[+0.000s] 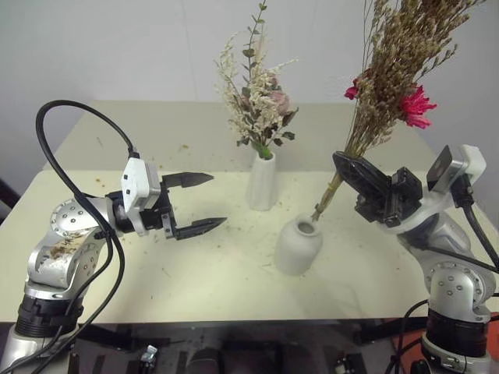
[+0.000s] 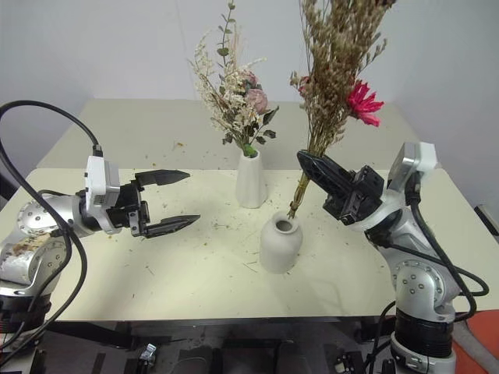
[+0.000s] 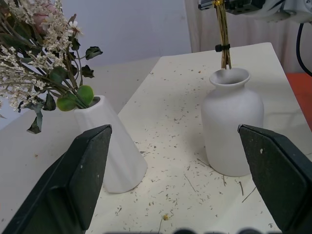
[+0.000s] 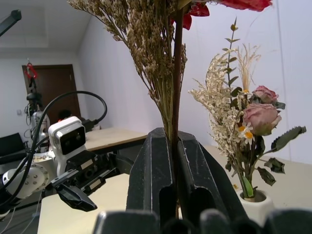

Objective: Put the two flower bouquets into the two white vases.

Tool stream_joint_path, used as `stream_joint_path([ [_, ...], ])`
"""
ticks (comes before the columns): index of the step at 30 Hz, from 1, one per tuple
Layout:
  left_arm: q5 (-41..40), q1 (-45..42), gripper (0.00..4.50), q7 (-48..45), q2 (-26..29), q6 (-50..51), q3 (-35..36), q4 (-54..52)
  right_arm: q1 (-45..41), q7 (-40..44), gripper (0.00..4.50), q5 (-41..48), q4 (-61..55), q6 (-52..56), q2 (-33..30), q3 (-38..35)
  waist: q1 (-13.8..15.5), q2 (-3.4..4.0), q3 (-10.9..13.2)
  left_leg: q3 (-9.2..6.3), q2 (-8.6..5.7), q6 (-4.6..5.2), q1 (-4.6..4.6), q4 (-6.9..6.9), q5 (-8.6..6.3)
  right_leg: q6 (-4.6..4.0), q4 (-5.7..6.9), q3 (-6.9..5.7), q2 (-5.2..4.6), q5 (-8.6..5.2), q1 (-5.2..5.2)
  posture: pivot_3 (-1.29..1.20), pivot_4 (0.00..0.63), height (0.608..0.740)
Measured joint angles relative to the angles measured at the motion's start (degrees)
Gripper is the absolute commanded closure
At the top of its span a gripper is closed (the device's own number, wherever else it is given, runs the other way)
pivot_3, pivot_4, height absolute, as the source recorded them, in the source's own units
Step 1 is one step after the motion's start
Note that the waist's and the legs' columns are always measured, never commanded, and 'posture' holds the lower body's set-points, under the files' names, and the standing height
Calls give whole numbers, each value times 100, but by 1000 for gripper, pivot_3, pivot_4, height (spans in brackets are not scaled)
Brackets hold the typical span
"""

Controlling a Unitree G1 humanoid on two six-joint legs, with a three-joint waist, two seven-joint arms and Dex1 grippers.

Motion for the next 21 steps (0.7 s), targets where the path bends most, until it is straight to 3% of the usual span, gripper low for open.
stream_joint_path([
  [21, 52, 10, 0, 131, 20, -5, 0, 0, 539, 543, 4467, -1024, 546, -1162, 466, 570, -3, 0, 0, 1, 0, 0, 1, 0, 0, 0, 1, 0, 1, 0, 0, 0, 150, 740],
])
